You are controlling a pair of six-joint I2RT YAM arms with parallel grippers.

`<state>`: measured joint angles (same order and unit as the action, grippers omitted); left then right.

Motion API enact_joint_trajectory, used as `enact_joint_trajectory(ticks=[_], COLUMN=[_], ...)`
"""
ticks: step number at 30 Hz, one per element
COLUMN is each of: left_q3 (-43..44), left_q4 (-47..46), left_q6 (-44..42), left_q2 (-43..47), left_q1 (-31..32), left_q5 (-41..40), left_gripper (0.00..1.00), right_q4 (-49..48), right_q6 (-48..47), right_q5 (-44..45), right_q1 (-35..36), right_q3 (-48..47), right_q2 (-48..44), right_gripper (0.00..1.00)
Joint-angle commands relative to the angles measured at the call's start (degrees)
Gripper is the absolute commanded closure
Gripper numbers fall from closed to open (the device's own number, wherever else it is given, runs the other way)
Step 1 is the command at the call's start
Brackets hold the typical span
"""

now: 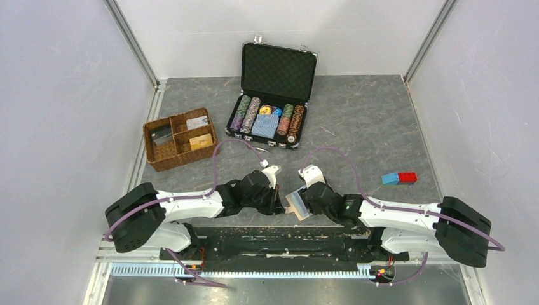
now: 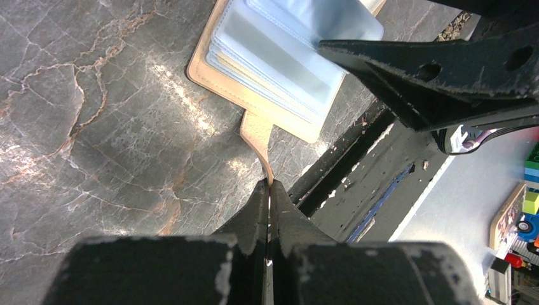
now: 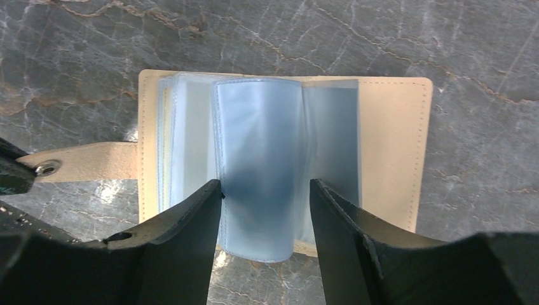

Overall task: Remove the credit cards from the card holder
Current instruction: Open the card holder at the center of the board.

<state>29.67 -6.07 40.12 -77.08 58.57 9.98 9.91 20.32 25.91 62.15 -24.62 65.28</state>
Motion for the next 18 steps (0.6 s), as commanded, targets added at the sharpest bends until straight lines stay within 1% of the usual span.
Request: enact_joint_trajectory(ticks=[1, 5, 12, 15, 18], left_q3=[-0.33, -0.32, -0.19, -0.05, -0.14], left_q4=[-0.88, -0.88, -0.88, -0.88, -0.86], left_q6=[-2.14, -2.15, -2.13, -2.10, -2.01], left_q2=[1.75, 1.75, 1.93, 2.06, 2.26], left_q1=[-0.12, -0.12, -0.12, -0.12, -0.15], left_q5=[-0.97, -1.01, -0.78, -0.71, -0.57], left_gripper=[0.98, 0.98, 0.98, 0.98, 0.98], right_q4=[2.83, 5.68, 14.12, 14.91, 16.94], right_q6=[1.32, 2.36, 4.88, 4.27, 3.47], right_q5=[5.68, 8.86, 16.87, 17.95, 17.77], right_q1=[0.16, 0.16, -0.05, -1.44, -4.42], right_q3=[-1.61, -2.16, -4.47, -4.36, -5.55], right_q2=[-2.21, -4.20, -7.76, -9.13, -9.74], right_gripper=[0.44, 0.43, 0.43, 0.43, 0.44])
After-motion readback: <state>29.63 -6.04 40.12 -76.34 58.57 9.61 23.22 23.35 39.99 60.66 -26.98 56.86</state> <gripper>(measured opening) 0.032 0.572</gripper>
